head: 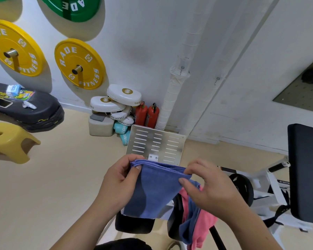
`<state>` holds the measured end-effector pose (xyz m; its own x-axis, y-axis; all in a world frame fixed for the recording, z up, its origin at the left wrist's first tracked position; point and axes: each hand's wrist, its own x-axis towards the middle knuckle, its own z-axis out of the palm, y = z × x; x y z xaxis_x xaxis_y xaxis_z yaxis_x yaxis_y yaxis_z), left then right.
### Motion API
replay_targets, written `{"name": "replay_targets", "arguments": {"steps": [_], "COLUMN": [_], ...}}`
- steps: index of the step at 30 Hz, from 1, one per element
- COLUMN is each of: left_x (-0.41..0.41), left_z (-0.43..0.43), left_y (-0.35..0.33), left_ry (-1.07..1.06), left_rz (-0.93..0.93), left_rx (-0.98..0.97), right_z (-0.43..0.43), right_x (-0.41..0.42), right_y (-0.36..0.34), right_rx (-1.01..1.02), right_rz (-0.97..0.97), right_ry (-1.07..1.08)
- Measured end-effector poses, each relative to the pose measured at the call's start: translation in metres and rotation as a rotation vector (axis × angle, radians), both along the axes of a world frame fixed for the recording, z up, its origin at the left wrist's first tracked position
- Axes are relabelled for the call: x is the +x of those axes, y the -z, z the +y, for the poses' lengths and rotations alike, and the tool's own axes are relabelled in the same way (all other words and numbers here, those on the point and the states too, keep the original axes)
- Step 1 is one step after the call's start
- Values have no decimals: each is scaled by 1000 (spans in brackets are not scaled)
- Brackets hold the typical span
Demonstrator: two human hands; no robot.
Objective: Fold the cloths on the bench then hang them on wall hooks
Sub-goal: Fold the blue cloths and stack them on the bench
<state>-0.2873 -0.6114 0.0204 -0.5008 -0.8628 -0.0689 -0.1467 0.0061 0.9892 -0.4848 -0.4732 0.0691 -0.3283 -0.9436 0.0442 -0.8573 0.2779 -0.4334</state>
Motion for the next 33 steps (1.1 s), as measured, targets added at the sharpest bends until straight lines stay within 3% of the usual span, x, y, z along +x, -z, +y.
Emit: {"name": "replay_targets", "arguments": {"steps": [5, 10, 13, 15, 18, 22, 25, 28, 31, 33], "left_x": [-2, -8, -17, -19, -14, -20, -31, -35, -32, -26], "left_z": [-4, -17, -27, -32, -28, -19, -14, -12, -16, -19], "left_y": [-10, -19, -20, -11, 5, 3, -6, -7, -7, -6], "left_ry": [63, 52, 43, 161, 363, 364, 277, 176, 114, 145], "left_rz": [27, 50, 164, 150, 79, 140, 112, 163, 206, 136], "left_rx": [-126, -137, 134, 327, 389, 425, 391, 484, 585, 557], "right_z": [-5, -13, -23, -31, -43, -47, -42, -29, -18, -13], "right_x": [11, 17, 14, 13, 6, -13, -10, 1, 10, 10], "right_y": [-2, -7, -13, -17, -16, 5, 28, 48, 62, 63], "right_rx": [-114, -269, -359, -418, -467, -407, -242, -56, -121, -201], "right_rz": [-460, -738, -911, -992, -1093, -1281, -1454, -1422, -1451, -1415], "right_ry": [268, 346, 412, 451, 582, 775, 744, 606, 528, 496]}}
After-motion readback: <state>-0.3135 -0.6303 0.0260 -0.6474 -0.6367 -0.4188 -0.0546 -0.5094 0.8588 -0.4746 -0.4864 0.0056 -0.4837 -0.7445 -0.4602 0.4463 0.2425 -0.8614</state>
